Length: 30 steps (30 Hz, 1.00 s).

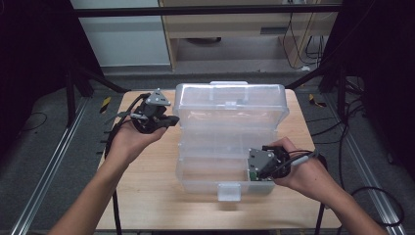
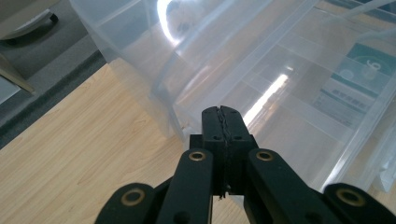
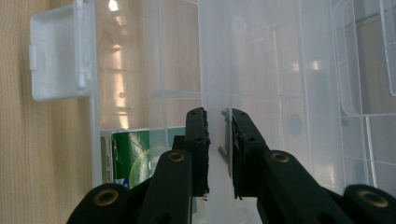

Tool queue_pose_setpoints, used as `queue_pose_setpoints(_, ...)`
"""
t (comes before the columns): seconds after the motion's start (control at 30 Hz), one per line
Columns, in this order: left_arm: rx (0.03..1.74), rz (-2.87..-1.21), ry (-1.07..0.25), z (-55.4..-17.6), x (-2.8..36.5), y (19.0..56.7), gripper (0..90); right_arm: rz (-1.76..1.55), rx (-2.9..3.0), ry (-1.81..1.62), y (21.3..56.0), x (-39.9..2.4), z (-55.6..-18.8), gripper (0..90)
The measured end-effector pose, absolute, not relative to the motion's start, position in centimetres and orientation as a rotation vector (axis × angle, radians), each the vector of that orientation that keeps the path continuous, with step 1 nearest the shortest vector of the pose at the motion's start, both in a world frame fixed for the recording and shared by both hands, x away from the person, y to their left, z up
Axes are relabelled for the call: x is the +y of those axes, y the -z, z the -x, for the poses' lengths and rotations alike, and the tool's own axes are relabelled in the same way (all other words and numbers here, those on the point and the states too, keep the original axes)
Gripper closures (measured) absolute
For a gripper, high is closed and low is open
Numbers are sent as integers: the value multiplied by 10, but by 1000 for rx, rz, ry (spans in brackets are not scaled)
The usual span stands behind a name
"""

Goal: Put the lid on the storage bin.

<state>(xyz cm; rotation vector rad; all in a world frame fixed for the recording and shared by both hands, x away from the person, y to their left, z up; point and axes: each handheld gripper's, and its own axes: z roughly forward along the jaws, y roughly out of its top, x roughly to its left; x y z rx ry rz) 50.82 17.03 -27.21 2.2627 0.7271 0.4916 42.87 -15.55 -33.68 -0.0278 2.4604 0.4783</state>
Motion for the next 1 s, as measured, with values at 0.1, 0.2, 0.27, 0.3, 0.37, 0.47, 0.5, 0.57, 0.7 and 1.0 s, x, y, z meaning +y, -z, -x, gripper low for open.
queue_pose_setpoints(0.1, 732, -2254, -489, -508, 171, 272, 899, 23, 2465, -479, 338, -155, -428, 789)
queue_pose_setpoints(0.2, 739, -2245, -489, -508, 172, 272, 899, 28, 2469, -479, 338, -156, -427, 789)
queue_pose_setpoints(0.27, 742, -2238, -481, -507, 172, 273, 899, 25, 2471, -481, 339, -156, -427, 789)
queue_pose_setpoints(0.3, 740, -2238, -479, -507, 173, 274, 899, 26, 2471, -481, 339, -156, -426, 789)
queue_pose_setpoints(0.37, 742, -2230, -470, -506, 173, 275, 898, 24, 2473, -484, 339, -156, -426, 789)
queue_pose_setpoints(0.47, 738, -2231, -467, -504, 173, 276, 898, 18, 2475, -488, 340, -157, -425, 784)
queue_pose_setpoints(0.5, 737, -2230, -468, -503, 173, 277, 898, 22, 2473, -488, 340, -157, -425, 782)
queue_pose_setpoints(0.57, 736, -2228, -467, -502, 173, 277, 898, 12, 2475, -492, 340, -157, -426, 772)
queue_pose_setpoints(0.7, 724, -2231, -465, -499, 173, 277, 898, -22, 2487, -538, 340, -157, -424, 694)
queue_pose_setpoints(1.0, 719, -2225, -459, -493, 174, 280, 898, -80, 2475, -596, 334, -156, -418, 532)
